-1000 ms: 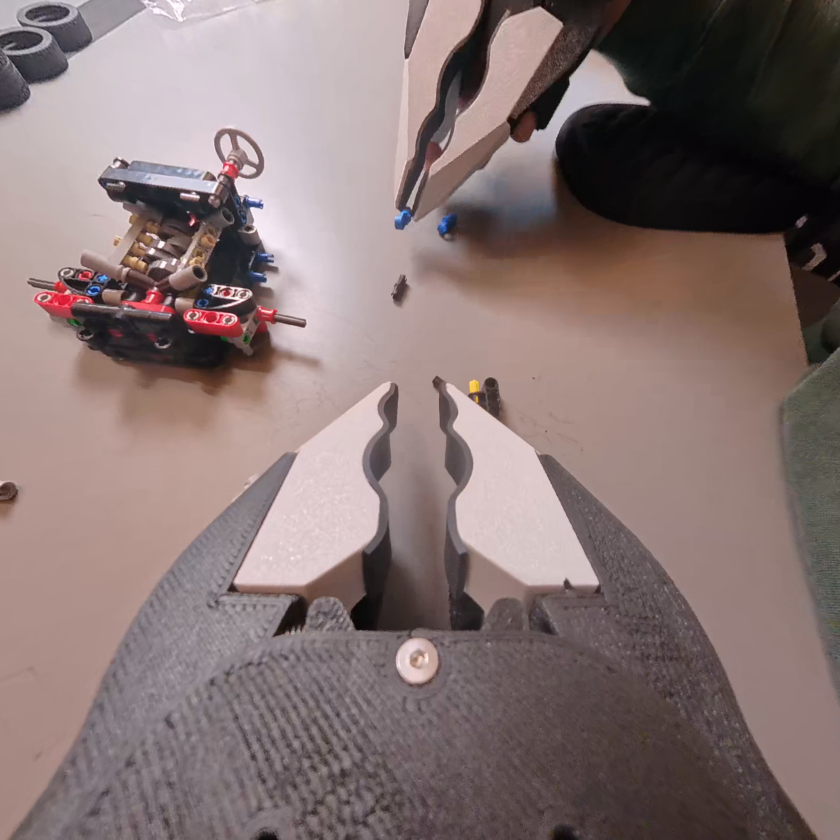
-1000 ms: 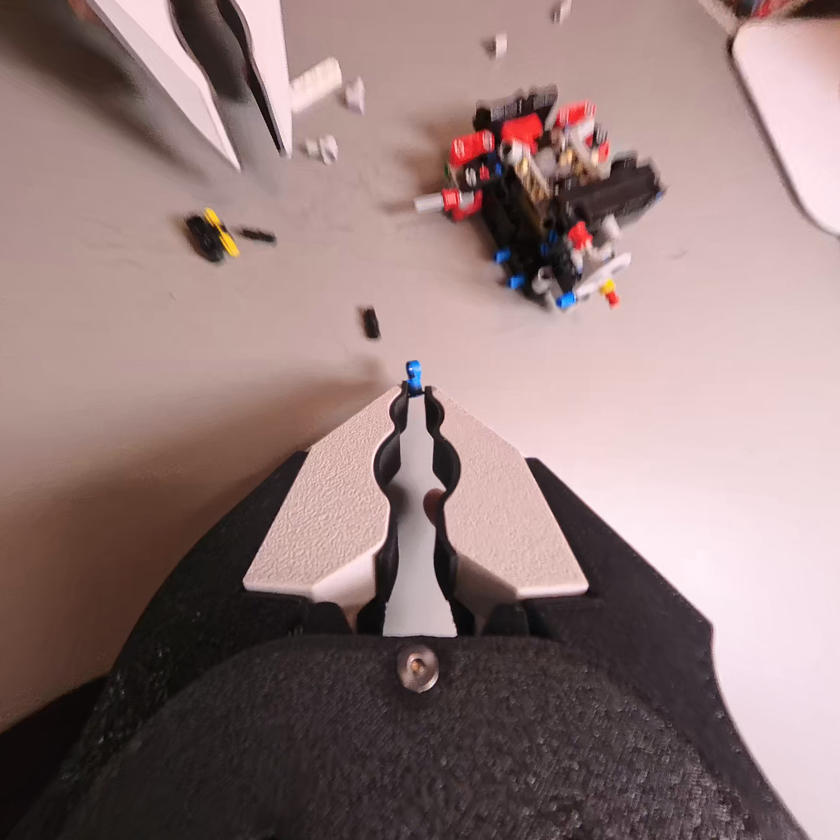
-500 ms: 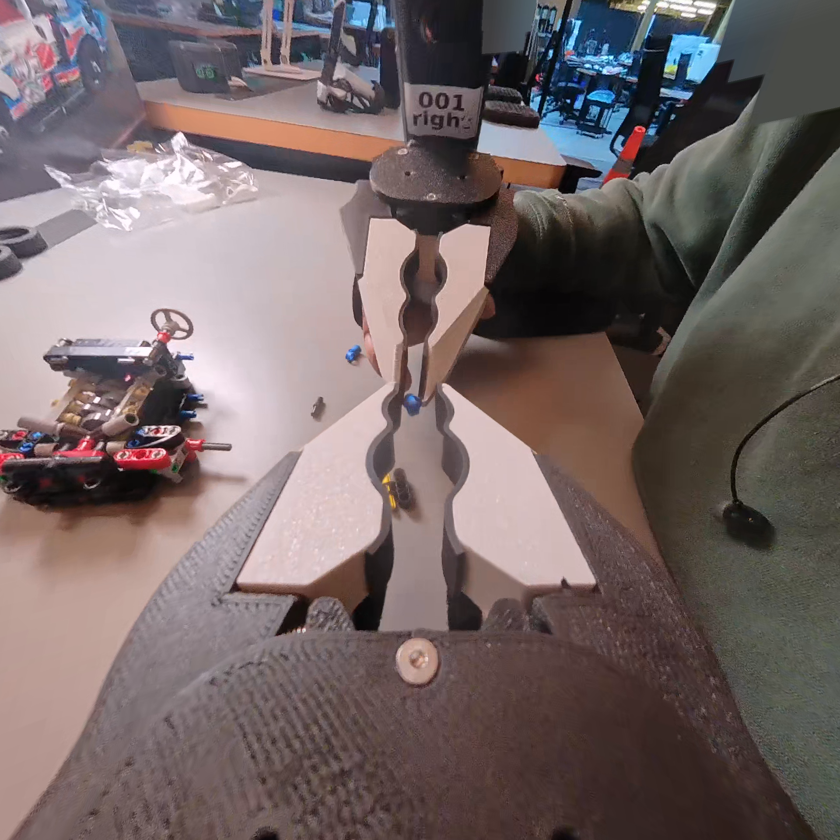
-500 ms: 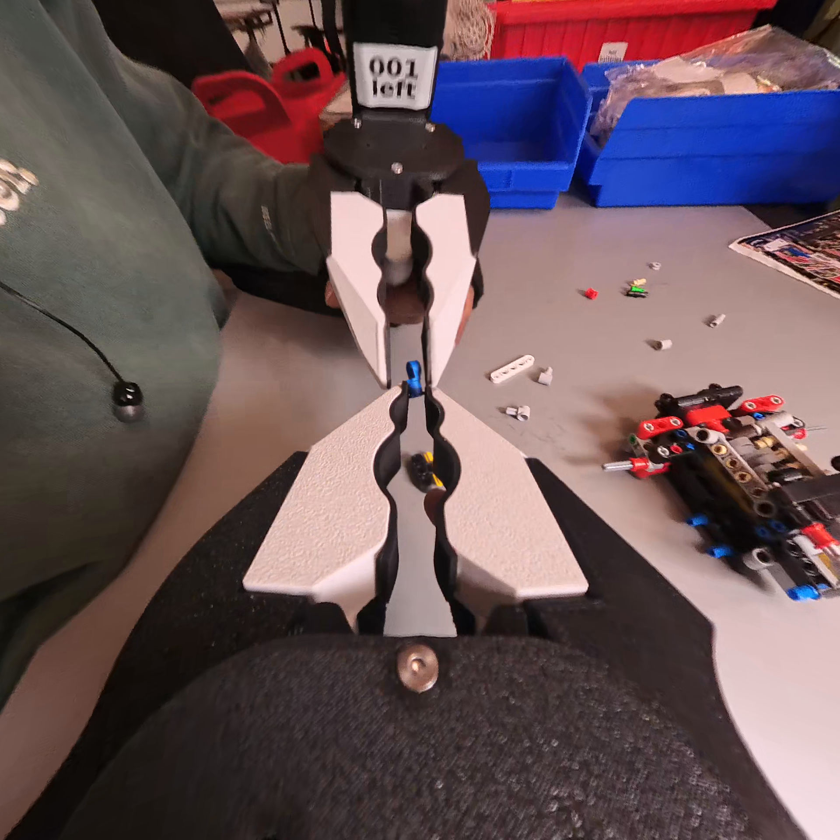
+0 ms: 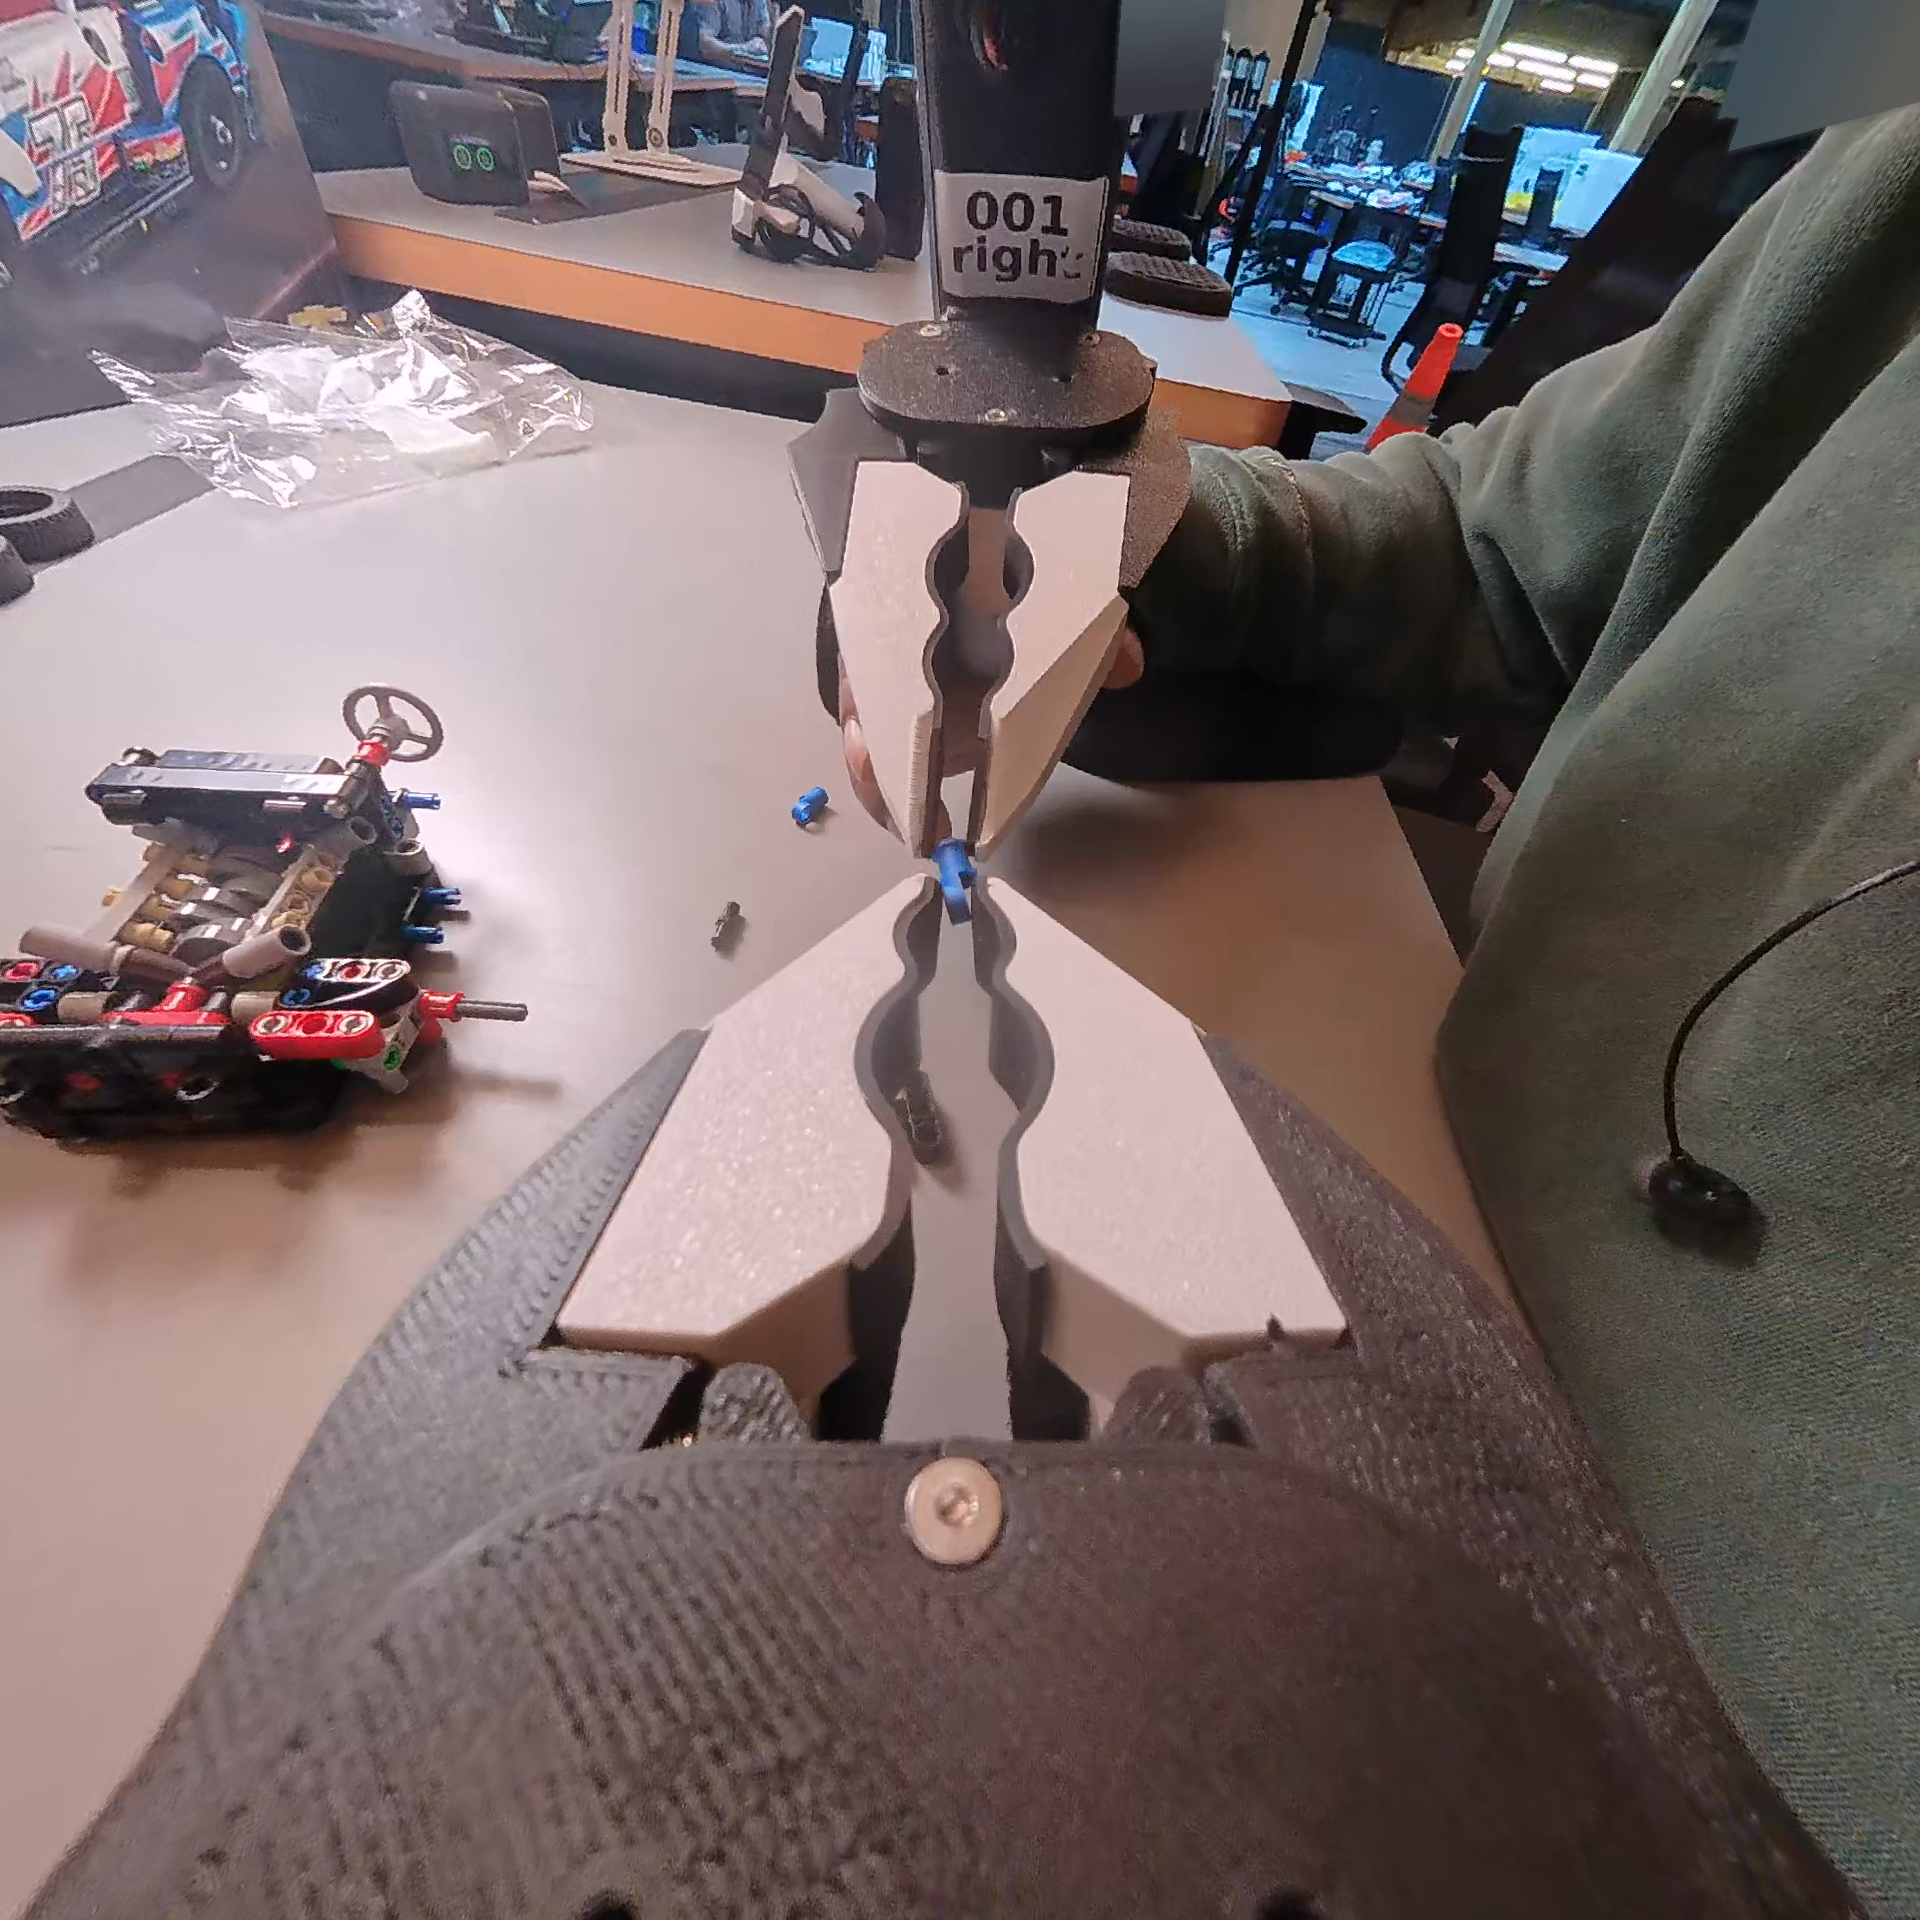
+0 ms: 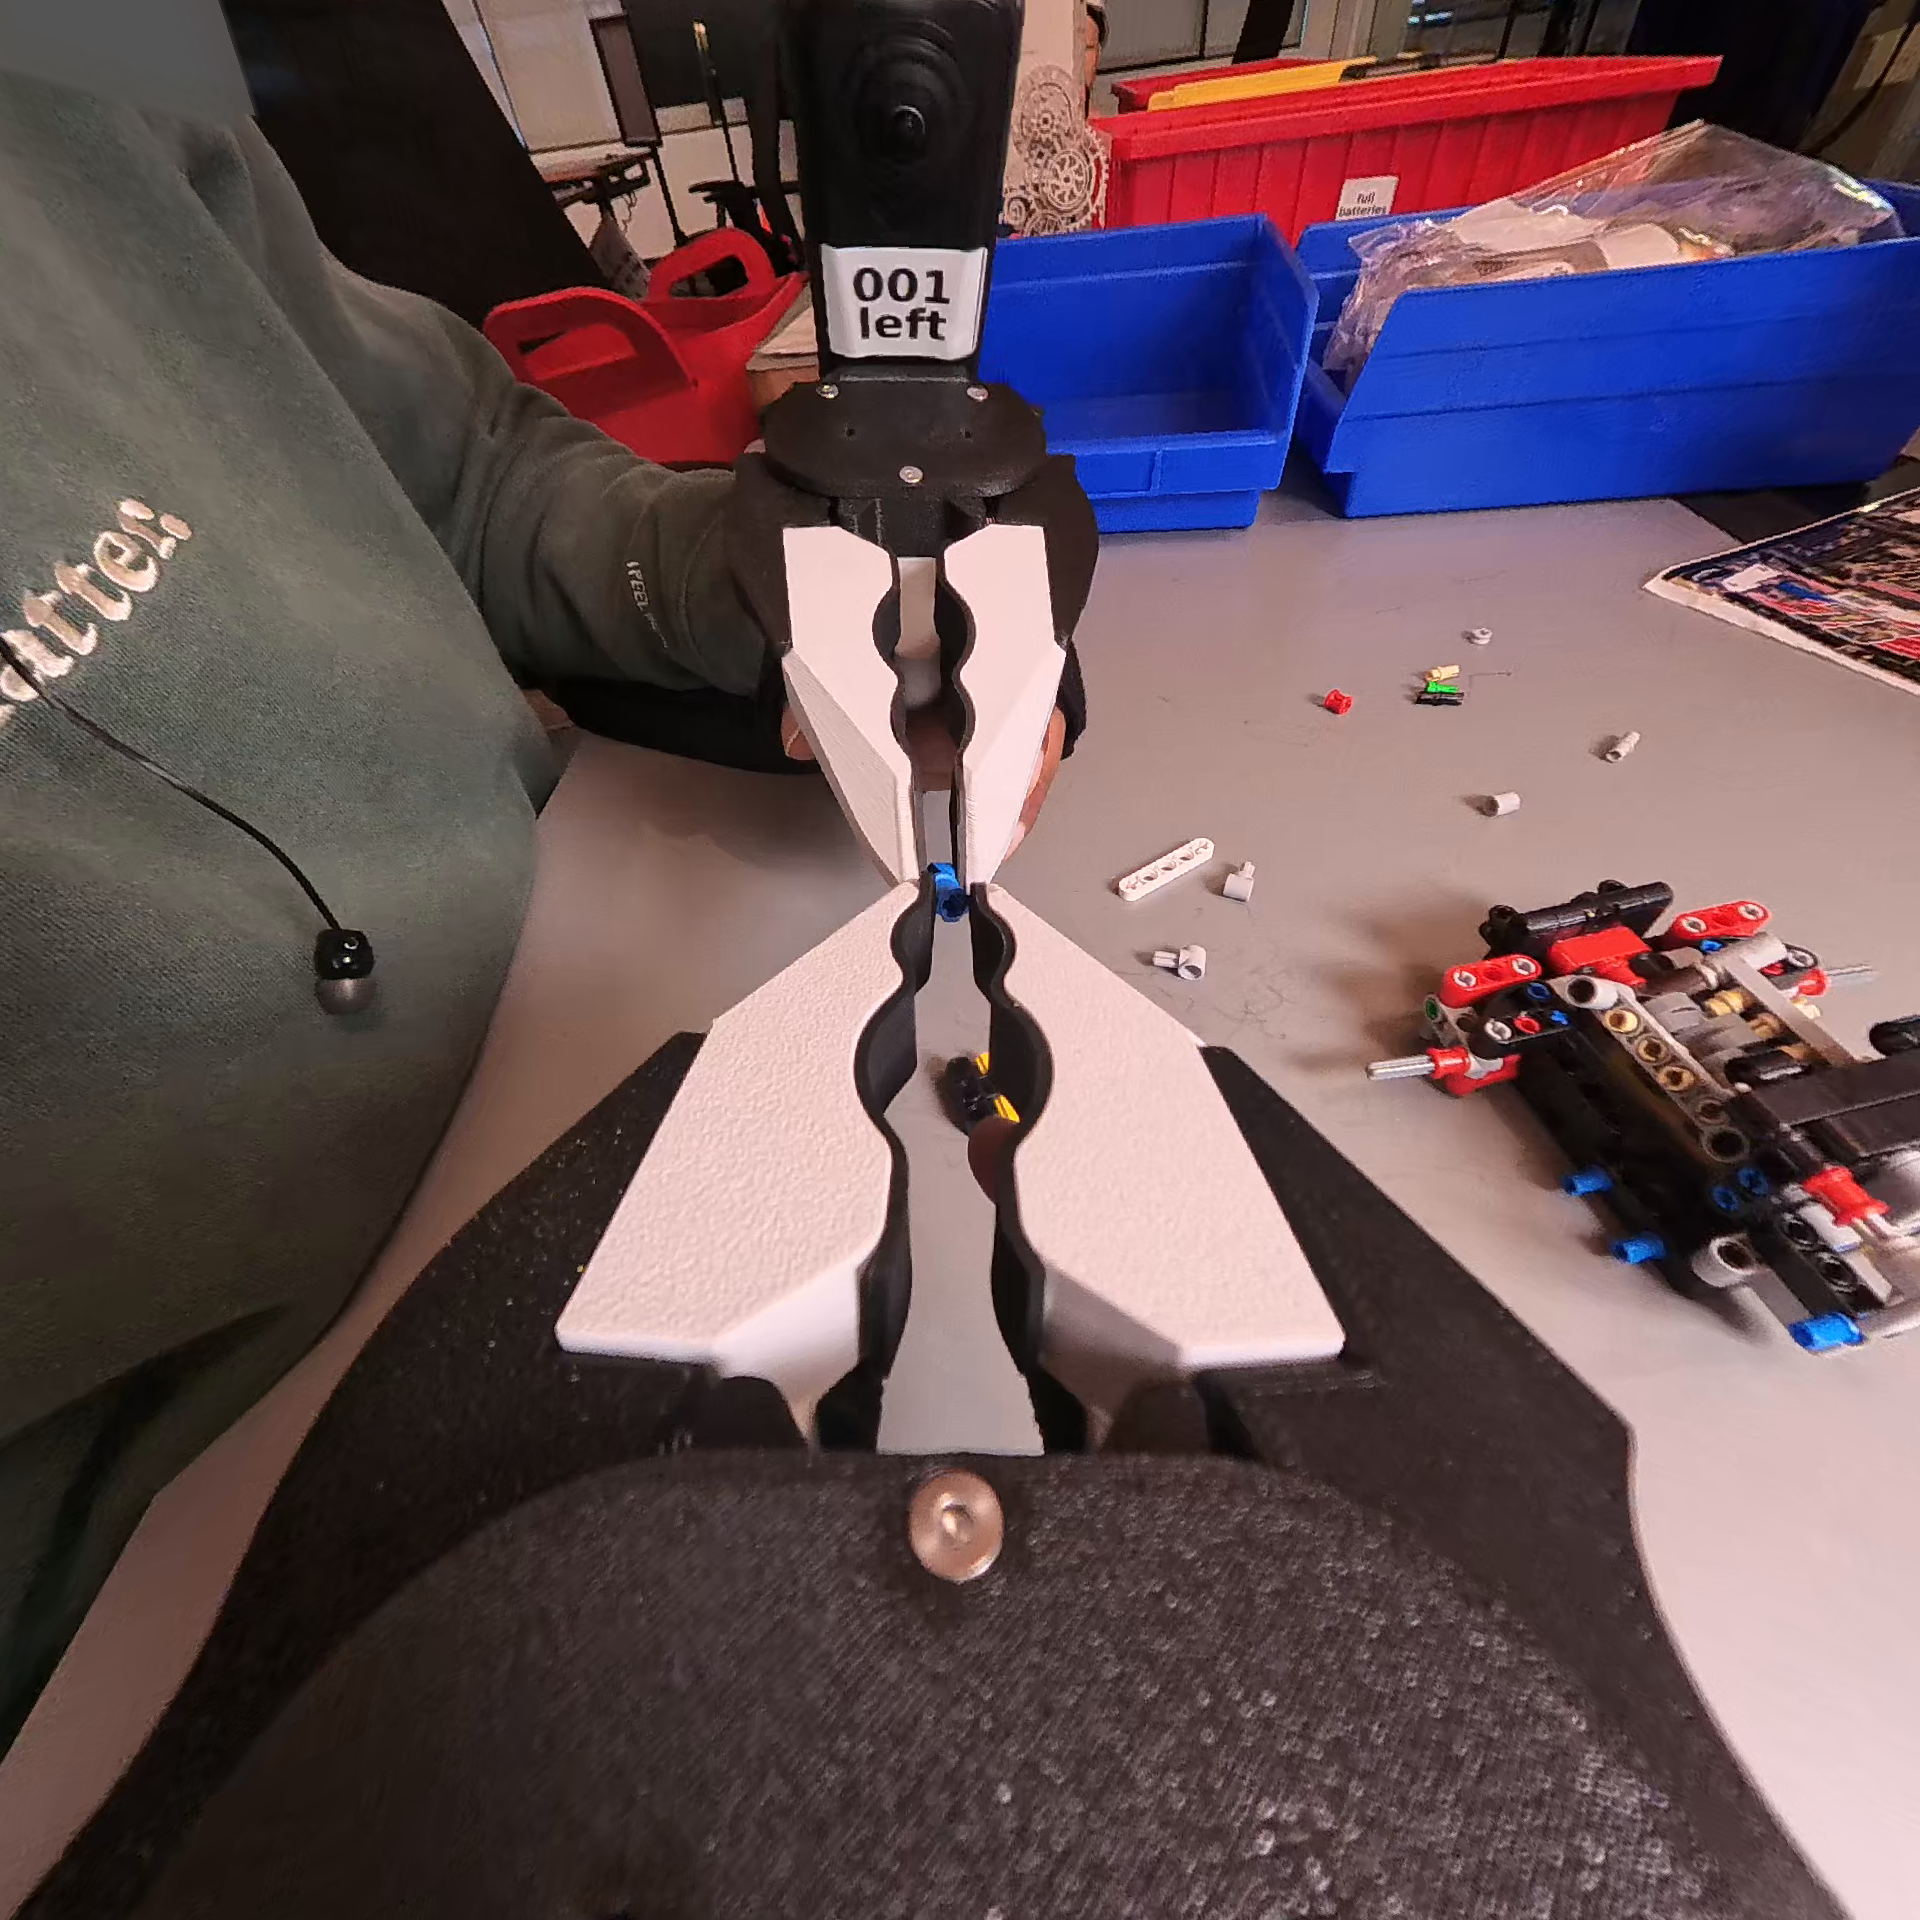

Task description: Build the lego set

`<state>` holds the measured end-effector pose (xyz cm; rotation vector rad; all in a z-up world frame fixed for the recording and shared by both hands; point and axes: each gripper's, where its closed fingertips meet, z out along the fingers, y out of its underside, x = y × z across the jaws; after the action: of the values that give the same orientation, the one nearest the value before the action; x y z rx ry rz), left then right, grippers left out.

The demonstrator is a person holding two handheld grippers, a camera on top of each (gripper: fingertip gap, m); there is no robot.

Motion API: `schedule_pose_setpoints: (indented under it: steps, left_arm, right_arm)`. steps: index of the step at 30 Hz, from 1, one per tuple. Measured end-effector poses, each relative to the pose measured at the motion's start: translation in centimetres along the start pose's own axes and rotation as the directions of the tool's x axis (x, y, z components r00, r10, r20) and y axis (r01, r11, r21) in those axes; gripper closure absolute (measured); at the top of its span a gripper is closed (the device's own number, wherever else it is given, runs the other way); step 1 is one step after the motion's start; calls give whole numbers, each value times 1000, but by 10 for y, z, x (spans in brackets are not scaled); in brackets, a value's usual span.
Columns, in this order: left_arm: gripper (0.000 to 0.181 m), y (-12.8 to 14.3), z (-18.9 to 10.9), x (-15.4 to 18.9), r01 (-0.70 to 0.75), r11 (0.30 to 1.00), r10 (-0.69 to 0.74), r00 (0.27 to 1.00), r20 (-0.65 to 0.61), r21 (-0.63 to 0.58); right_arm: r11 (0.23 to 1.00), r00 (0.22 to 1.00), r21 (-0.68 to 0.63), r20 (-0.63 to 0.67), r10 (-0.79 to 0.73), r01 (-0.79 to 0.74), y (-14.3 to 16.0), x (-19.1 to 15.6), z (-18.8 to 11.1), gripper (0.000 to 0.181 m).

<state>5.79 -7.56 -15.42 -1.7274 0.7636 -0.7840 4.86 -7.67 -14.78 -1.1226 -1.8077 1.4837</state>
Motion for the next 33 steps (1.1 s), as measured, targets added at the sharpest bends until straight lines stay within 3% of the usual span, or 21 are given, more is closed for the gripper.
schedule_pose_setpoints:
  steps: [8, 17, 28, 33]
  left_arm:
    - [178, -3, -2, -1, 35, 999, -35, 999, -10, 13]
    - [178, -12, -4, -4, 228, 970, -222, 972, -75, 80]
    - [166, -11, -12, -26, 8, 997, -19, 989, 148, 70]
    - [166, -8, -9, -24, -42, 998, 35, 986, 162, 40]
  right_arm:
    - [999, 999, 28, 8, 37, -38, -3, 1, -1, 176]
    - [988, 992, 84, 17, 128, -129, -12, 5, -3, 176]
    - [917, 931, 165, 55, 360, -364, -19, 21, -11, 181]
    - [877, 890, 151, 83, 449, -457, -13, 24, -9, 181]
